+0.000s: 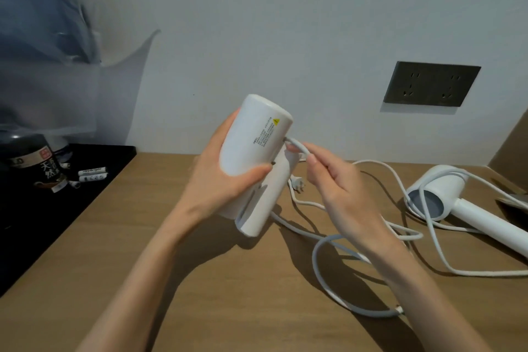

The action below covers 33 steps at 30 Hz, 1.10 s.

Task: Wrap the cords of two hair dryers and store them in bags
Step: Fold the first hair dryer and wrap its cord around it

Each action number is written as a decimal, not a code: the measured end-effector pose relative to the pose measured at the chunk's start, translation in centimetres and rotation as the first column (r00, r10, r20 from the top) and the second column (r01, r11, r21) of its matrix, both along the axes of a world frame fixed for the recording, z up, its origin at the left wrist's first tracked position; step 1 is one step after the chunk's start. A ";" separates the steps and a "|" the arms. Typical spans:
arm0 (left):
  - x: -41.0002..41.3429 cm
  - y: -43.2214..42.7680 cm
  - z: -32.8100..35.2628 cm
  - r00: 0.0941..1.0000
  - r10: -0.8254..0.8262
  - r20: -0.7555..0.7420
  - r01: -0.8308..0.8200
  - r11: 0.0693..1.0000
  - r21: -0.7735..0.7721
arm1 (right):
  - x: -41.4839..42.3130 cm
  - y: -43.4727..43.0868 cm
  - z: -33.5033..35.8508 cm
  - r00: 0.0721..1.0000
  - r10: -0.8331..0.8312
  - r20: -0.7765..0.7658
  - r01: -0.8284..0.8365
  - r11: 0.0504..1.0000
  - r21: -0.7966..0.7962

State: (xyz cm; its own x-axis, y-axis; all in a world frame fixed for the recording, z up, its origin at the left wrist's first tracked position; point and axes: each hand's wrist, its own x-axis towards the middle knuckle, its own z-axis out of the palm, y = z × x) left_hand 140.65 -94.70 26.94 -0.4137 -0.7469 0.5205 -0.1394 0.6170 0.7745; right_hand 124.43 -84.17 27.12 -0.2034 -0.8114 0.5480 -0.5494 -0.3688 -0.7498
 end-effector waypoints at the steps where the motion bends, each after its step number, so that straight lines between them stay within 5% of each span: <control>1: -0.4 0.1 -0.2 0.999 0.022 -0.044 -0.022 1.000 0.008 | 0.4 -0.1 -0.1 1.000 0.002 -0.014 -0.002 1.000 -0.010; 7: -2.6 1.4 -1.2 0.947 0.056 -0.316 0.007 0.981 0.193 | 0.6 -0.9 -1.3 0.945 -0.177 -0.275 0.177 0.984 -0.025; 18: -2.5 1.4 -1.4 0.851 0.004 -0.524 0.257 0.869 0.423 | 0.7 -0.8 -2.0 0.937 -0.055 -0.344 0.078 0.996 0.053; 25: -0.5 -0.3 -0.2 0.890 0.055 -0.453 0.140 0.912 0.386 | -1.0 -0.6 -2.4 0.810 -0.164 -0.563 0.150 0.986 -0.072; 33: 0.2 -0.7 -0.9 0.999 -0.045 -0.016 0.048 0.955 0.294 | -2.3 -0.6 -2.8 0.657 -0.127 -0.743 0.181 0.983 -0.008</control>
